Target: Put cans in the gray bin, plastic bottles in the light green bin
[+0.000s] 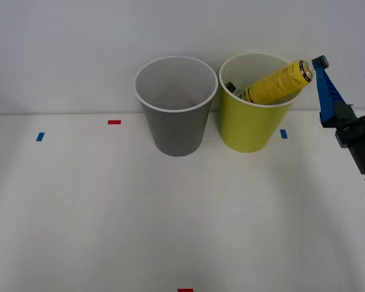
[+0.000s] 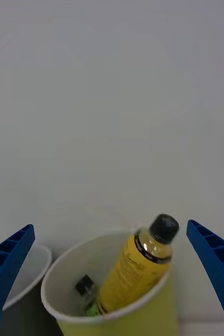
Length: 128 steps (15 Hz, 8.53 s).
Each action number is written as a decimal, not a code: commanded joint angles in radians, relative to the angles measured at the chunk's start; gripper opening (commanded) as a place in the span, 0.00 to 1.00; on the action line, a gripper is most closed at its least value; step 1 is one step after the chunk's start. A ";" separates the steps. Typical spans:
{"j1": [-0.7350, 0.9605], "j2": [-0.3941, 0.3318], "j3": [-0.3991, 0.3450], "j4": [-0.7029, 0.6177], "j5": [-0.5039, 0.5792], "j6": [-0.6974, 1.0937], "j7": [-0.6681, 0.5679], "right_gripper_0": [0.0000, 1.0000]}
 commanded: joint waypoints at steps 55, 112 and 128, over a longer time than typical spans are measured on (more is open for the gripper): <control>0.661 0.211 -0.077 0.639 0.822 -1.101 -0.599 1.00; 0.701 0.191 -0.010 0.696 0.518 -1.067 -0.413 1.00; 0.701 0.191 -0.010 0.696 0.518 -1.067 -0.413 1.00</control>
